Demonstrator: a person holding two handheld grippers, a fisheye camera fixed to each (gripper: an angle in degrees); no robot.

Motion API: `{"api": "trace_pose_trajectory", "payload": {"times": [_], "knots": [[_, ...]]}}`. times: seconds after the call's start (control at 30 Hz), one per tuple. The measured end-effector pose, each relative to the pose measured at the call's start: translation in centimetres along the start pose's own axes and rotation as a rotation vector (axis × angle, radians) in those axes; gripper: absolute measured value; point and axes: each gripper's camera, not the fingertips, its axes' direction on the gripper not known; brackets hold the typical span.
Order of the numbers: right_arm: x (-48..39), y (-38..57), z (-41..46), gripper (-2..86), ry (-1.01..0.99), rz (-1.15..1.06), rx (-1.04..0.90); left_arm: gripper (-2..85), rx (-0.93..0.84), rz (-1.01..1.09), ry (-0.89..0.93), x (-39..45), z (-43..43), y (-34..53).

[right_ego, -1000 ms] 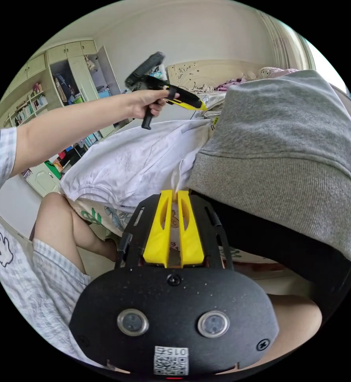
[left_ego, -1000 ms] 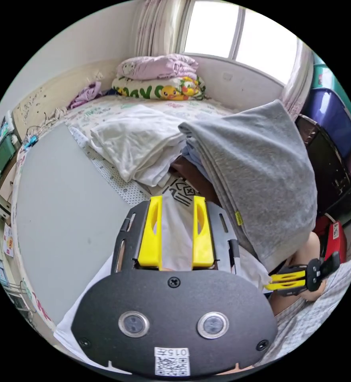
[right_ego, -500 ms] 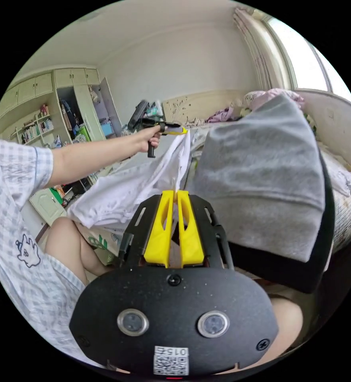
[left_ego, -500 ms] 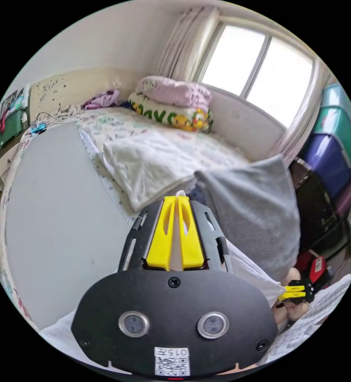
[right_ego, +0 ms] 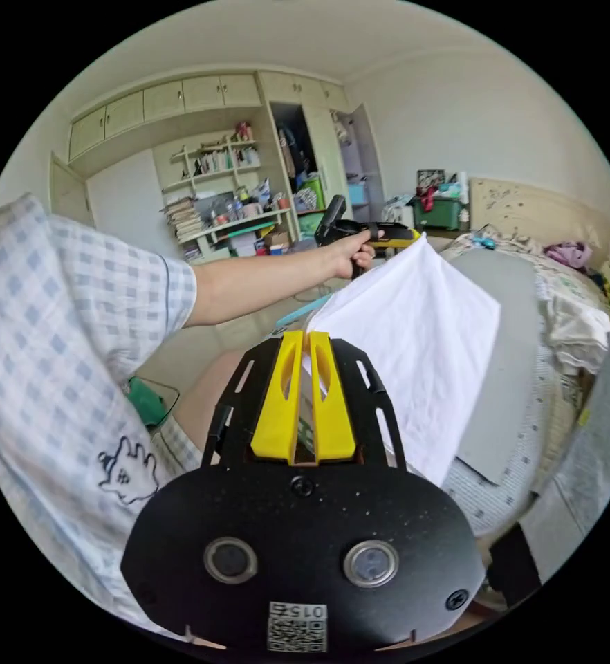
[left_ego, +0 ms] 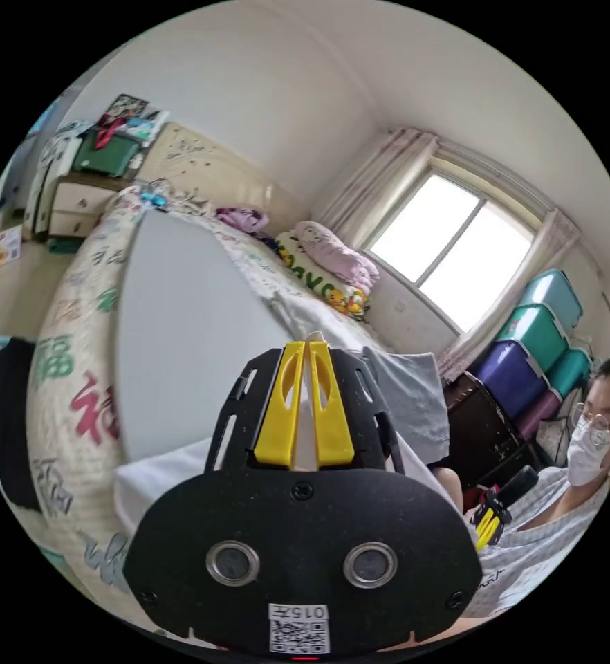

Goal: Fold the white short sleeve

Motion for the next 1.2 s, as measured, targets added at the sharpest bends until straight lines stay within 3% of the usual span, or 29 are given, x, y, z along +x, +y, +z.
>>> {"api": "trace_pose_trajectory", "payload": {"times": [0.17,0.47,0.7,0.77,0.97,1.2], "knots": [[-3.6,-0.1,11.0,0.4,-0.084,-0.023,-0.162,-0.6,0.006,-0.191,-0.089,-11.1,-6.8,6.1],[-7.0,-0.5,18.5,0.6,-0.109,-0.066,-0.242,-0.2,0.043,-0.235,-0.072,-16.8,-11.3,9.2],[-8.3,-0.8,25.7,1.4,-0.062,-0.055,-0.36,4.0,-0.005,-0.253,-0.183,-17.1,-12.4,9.6],[-9.2,-1.1,26.6,2.4,-0.026,-0.078,-0.428,7.2,0.023,-0.266,-0.286,-15.9,-14.2,10.2],[-11.1,-0.1,21.7,6.8,-0.061,-0.201,-0.293,8.8,0.011,-0.232,-0.37,-9.4,-17.9,11.5],[-9.3,1.6,25.2,9.4,0.085,-0.134,-0.372,8.9,-0.04,-0.251,-0.368,-6.5,-15.8,14.2]]}}
